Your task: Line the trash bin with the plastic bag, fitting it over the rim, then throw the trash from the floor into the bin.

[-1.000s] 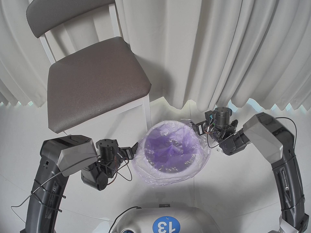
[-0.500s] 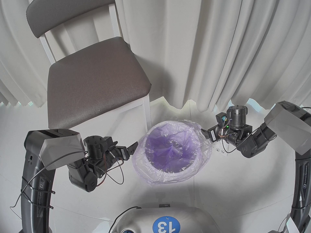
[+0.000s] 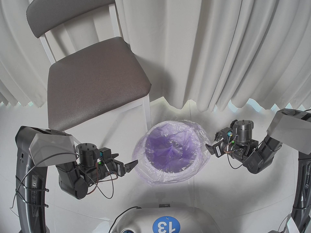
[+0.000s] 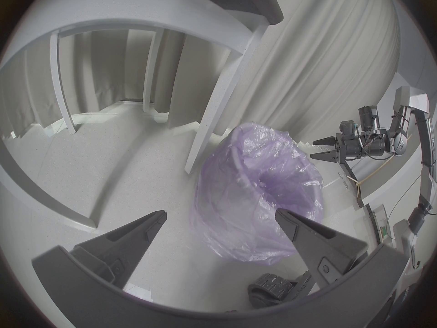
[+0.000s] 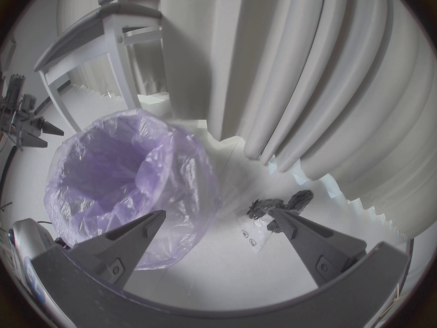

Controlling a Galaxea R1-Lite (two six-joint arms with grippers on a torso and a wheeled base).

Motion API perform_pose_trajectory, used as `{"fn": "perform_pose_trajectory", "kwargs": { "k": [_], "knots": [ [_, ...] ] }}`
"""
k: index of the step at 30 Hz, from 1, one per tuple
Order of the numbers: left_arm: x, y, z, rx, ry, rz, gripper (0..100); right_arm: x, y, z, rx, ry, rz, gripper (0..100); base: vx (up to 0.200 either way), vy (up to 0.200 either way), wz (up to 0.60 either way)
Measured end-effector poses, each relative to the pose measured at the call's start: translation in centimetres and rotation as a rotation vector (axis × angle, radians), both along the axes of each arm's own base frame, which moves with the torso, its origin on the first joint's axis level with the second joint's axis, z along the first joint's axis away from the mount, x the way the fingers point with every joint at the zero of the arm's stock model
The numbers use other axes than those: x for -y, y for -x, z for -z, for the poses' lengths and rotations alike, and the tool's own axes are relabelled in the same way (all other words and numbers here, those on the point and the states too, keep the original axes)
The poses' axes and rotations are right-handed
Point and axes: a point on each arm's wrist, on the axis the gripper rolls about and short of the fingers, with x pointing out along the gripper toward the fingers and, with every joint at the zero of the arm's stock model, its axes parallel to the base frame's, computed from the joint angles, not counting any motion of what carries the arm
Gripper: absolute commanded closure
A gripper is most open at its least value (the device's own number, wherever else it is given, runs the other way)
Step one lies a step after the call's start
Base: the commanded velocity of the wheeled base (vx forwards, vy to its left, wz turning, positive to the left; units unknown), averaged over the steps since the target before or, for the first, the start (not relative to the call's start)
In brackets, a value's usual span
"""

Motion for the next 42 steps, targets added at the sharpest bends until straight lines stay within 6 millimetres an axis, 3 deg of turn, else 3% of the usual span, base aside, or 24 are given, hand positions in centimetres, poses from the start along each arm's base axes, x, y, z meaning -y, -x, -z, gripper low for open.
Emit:
{"fn": "perform_pose_trajectory", "kwargs": {
  "k": [8,15,26,32,42],
  "knots": [
    [1.1,0.6,2.0,-0.042,-0.039,0.033,0,-0.6,-0.1,2.7,-0.053,0.017,-0.012,0,0.000,0.000,0.00],
    [2.3,-0.3,3.8,-0.027,-0.089,-0.035,0,-1.0,-1.4,4.2,-0.058,0.020,-0.015,0,0.000,0.000,0.00],
    [3.7,-1.0,4.6,0.007,-0.123,-0.093,0,-0.6,-5.9,4.7,-0.118,0.063,0.009,0,0.000,0.000,0.00],
    [4.5,-0.9,4.5,0.023,-0.128,-0.098,0,0.8,-7.9,5.4,-0.170,0.100,0.032,0,0.000,0.000,0.00],
    [4.6,-0.2,3.9,0.020,-0.128,-0.082,0,0.8,-11.3,5.2,-0.160,0.140,0.022,0,0.000,0.000,0.00]
  ]
}}
